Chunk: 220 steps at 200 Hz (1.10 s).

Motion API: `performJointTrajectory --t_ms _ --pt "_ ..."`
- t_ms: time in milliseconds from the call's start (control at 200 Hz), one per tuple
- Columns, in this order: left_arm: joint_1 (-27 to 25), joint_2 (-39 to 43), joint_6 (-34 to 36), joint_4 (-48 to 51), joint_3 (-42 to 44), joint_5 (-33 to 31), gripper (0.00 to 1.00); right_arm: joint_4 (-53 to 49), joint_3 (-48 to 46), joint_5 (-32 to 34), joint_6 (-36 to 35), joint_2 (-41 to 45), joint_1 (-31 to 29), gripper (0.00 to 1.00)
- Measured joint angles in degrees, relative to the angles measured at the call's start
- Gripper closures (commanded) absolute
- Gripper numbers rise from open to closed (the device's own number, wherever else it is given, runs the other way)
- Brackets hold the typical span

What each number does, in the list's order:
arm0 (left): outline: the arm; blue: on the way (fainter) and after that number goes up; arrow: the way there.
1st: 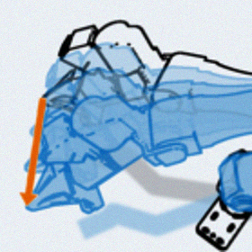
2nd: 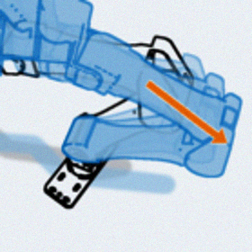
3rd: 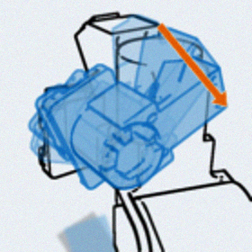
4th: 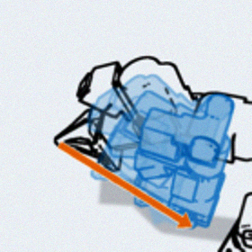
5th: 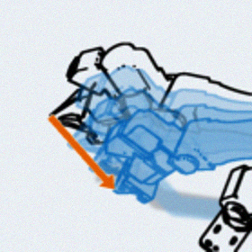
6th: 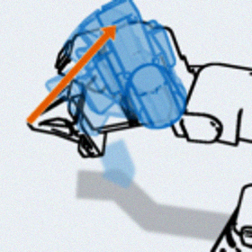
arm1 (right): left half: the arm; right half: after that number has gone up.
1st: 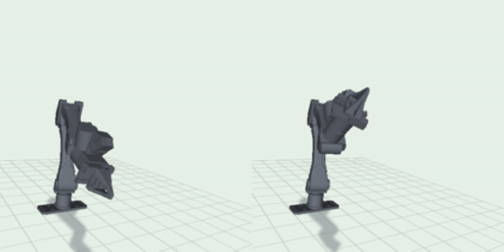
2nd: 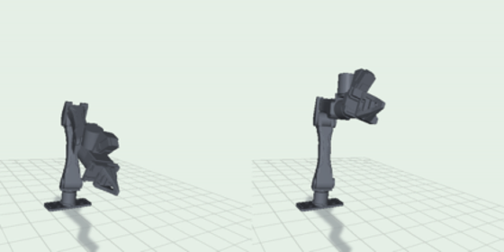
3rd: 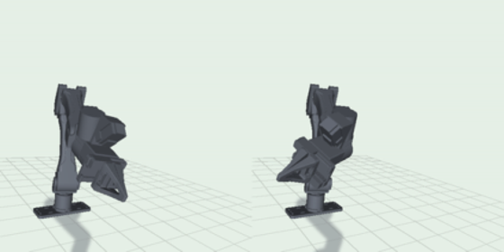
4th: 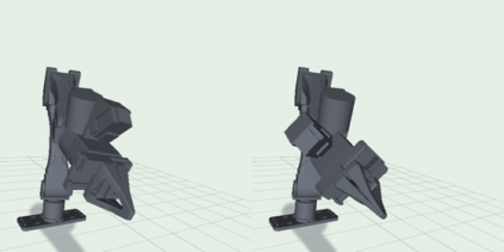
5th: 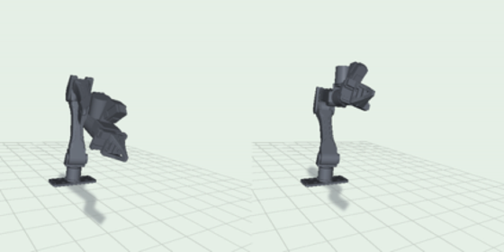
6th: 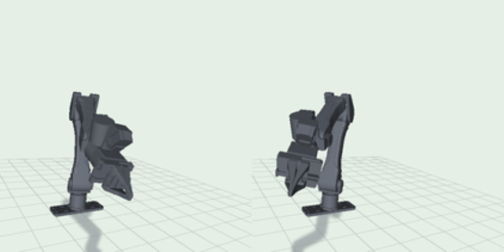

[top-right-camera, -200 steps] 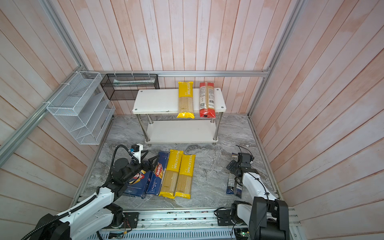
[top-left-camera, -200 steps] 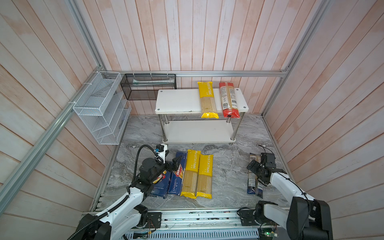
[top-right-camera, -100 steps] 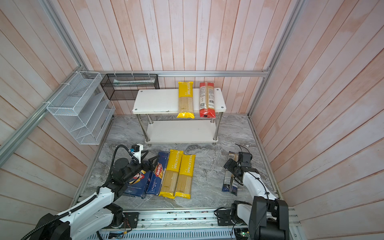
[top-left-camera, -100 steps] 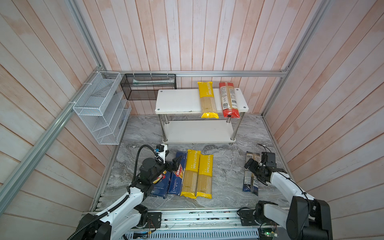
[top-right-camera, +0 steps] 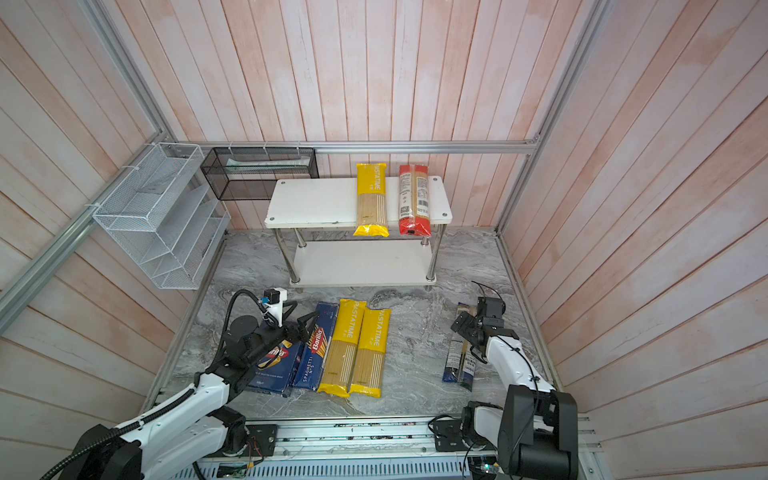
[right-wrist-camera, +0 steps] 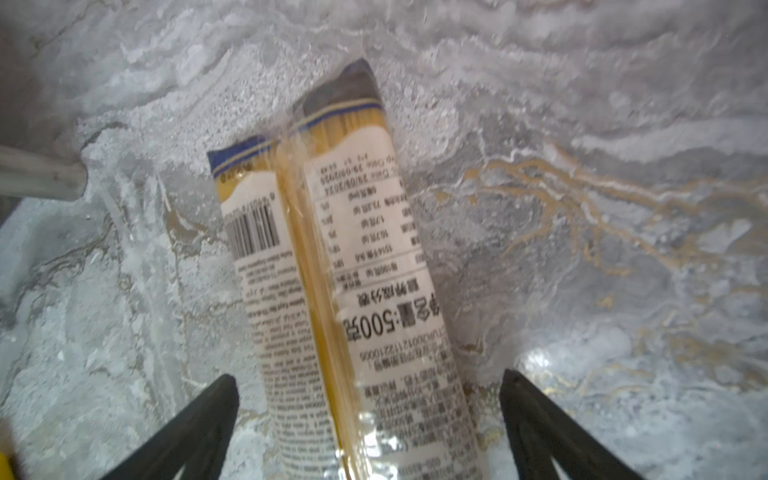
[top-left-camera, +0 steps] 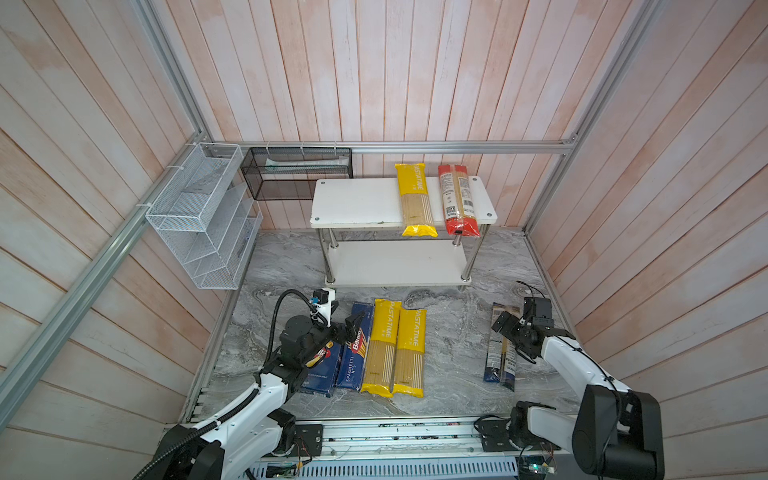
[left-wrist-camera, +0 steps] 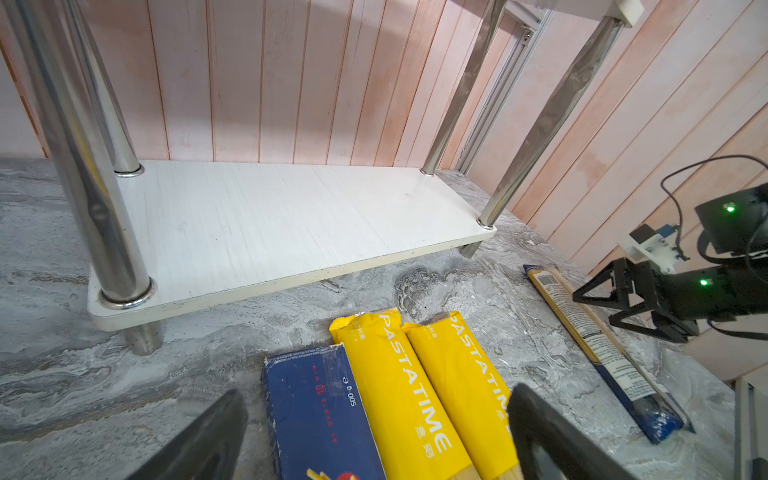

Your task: Place and organize the pasta boxes and bags onto the shelf

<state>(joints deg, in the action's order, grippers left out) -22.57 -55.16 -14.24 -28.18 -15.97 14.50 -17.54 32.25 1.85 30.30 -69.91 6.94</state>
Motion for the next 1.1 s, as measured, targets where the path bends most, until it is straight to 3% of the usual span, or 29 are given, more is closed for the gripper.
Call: performJointTrajectory --t_ms 255,555,1100 --pt "0.0 1.1 0.0 0.0 0.0 -0.1 0.00 0.5 1.9 -1.3 -2.1 -7.1 0.0 0.02" --pt "0.0 1.2 0.0 0.0 0.0 -0.1 0.00 2.3 2.1 -4.2 -3.4 -7.5 -0.9 0.02" --pt "0.0 1.1 0.0 0.1 0.0 -0.1 0.00 1.1 -1.1 -4.9 1.6 -2.1 -16.5 0.02"
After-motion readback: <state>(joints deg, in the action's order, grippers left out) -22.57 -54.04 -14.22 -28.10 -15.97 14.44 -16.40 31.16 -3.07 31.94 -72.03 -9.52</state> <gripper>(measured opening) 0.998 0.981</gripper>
